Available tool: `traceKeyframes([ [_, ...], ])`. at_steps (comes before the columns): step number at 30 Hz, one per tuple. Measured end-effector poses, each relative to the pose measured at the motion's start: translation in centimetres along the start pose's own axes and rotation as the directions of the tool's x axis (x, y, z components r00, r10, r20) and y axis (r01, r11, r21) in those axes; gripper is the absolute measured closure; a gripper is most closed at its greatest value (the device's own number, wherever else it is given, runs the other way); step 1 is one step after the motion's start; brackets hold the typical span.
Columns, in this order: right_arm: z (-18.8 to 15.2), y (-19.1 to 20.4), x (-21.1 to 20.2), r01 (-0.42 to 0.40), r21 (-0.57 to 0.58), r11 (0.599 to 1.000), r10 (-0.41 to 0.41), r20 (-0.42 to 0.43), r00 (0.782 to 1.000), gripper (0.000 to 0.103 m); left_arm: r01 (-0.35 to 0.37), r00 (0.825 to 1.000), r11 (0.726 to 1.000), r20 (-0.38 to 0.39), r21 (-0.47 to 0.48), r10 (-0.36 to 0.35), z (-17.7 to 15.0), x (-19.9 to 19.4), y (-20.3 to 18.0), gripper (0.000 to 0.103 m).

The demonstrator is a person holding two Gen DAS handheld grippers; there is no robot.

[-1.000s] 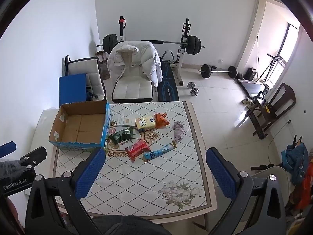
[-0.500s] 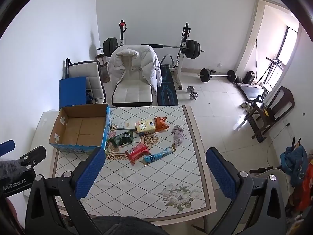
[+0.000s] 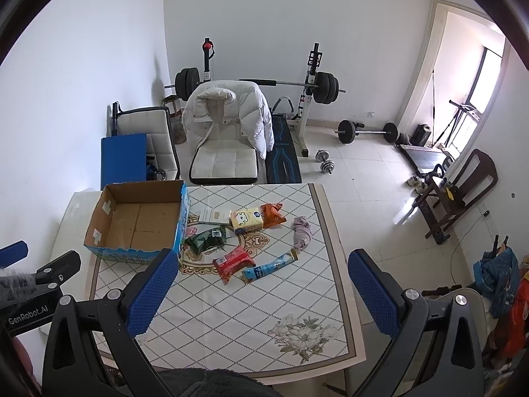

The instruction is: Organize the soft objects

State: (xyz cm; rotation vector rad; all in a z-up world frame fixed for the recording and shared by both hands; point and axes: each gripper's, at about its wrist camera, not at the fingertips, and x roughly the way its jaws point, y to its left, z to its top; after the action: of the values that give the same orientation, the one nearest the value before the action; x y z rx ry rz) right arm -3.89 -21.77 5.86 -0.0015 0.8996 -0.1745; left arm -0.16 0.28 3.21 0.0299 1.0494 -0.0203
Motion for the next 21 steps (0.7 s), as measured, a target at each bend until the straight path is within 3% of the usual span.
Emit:
traceKeyframes([
  [21, 0.19, -0.08, -0.12, 0.002, -0.002, 1.0, -0.002, 0.009, 1.0, 0.0, 0.011, 1.0, 1.0, 0.01, 0.003, -0.011, 0.22, 0.15, -0.94, 0.0],
])
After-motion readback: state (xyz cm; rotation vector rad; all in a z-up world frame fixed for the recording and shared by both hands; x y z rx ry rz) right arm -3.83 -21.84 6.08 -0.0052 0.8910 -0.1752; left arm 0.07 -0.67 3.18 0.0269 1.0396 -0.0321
